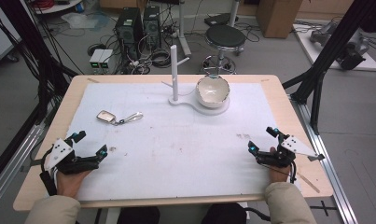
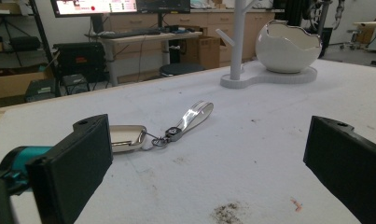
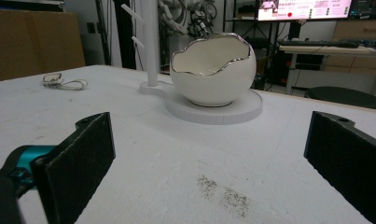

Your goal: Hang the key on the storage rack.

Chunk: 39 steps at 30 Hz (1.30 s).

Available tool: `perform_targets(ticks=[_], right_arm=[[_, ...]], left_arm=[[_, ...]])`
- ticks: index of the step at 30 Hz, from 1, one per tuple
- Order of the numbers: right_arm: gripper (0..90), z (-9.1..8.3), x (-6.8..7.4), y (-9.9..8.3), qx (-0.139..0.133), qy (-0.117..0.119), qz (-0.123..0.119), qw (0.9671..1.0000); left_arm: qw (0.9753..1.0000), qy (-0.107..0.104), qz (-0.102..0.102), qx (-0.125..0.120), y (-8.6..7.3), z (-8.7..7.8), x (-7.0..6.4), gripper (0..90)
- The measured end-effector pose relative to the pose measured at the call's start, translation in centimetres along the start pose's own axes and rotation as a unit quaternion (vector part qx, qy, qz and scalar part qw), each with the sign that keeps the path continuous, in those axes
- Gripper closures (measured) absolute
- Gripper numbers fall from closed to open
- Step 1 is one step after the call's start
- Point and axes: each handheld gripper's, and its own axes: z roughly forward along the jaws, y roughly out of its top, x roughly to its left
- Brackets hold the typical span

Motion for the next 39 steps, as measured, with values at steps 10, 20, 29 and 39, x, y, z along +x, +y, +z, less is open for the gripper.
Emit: perform_targets(ticks=[10, 20, 29, 39], right_arm=[[0.9, 0.0, 0.0, 0.0, 0.001, 0.0, 0.002, 1.0], [0.9, 0.0, 0.0, 0.0, 0.0, -0.001, 0.0, 1.0], [0.9, 0.1, 0.0, 0.0, 0.005, 0.001, 0.002, 1.0], [0.9, 0.1, 0.0, 0.0, 0.005, 0.0, 0.002, 1.0]], left_arm=[[1.0, -0.002, 0.001, 0.006, 0.0, 0.1, 0.1, 1.7], [1.0, -0.002, -0.001, 0.005, 0.1, 0.1, 0.1, 1.7], [0.9981, -0.041, 0.02, 0.042, 3.5, 2.5, 1.7, 1.7], [0.9879, -0.086, 0.067, 0.11, 8.4, 6.5, 4.0, 1.7]])
